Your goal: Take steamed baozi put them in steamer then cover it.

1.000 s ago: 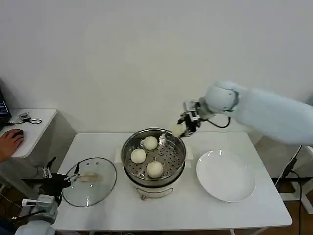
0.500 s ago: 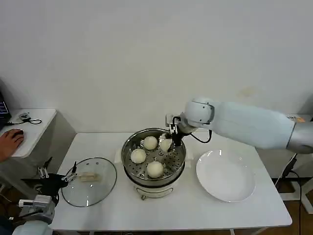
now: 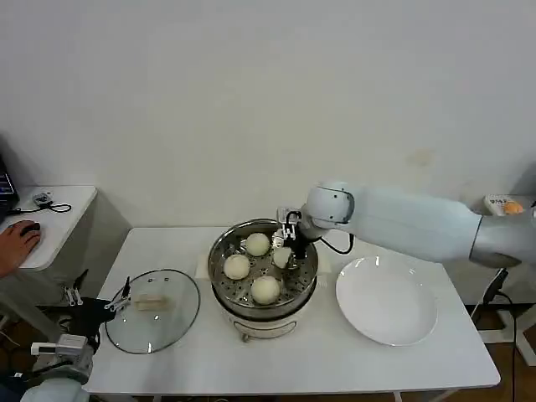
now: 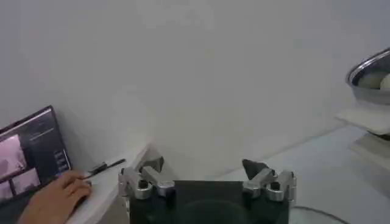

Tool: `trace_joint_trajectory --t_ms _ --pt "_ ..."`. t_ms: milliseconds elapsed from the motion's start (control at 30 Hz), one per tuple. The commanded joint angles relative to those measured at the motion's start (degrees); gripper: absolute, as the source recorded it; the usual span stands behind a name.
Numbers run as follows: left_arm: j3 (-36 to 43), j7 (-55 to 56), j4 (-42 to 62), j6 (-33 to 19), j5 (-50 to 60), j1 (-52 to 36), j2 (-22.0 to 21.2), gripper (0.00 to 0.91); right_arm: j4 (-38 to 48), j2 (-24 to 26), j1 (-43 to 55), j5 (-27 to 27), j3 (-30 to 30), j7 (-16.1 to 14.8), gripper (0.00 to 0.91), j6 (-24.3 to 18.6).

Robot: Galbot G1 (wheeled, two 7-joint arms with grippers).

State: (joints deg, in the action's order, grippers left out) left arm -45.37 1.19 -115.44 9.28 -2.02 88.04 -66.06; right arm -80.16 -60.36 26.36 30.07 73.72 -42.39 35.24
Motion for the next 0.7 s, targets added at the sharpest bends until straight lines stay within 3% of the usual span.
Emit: trace_joint_trajectory --t_ms 33,67,100,367,567,700 --pt "-0.05 0.01 -0.04 -0.04 0.0 0.08 -0.02 0.907 0.77 -0.52 -1.11 -1.86 0.39 0.43 0.605 0.51" --pt "-0.03 0.01 -0.03 -0.09 0.0 0.07 -0.02 0.907 0.71 -0.44 -1.15 -1.82 0.29 0.35 0.786 0.35" --pt "-0.03 0.01 -0.02 -0.09 0.0 0.06 -0.03 0.907 0.65 -0.34 -1.17 -1.76 0.17 0.34 0.907 0.25" --pt "0.02 0.0 0.03 -0.25 0.05 0.09 -0.13 0.907 -0.3 1.24 -0.65 -4.12 -1.64 1.83 0.907 -1.66" --pt "0.09 0.01 0.26 -0.25 -0.03 0.08 0.07 0.907 -8.53 7.09 -0.88 -2.19 -8.22 3.96 0.907 -0.99" --pt "0.68 0.06 0.5 -0.26 0.09 -0.21 -0.27 0.907 -15.17 12.08 -1.76 0.3 -11.73 6.97 0.907 -0.97"
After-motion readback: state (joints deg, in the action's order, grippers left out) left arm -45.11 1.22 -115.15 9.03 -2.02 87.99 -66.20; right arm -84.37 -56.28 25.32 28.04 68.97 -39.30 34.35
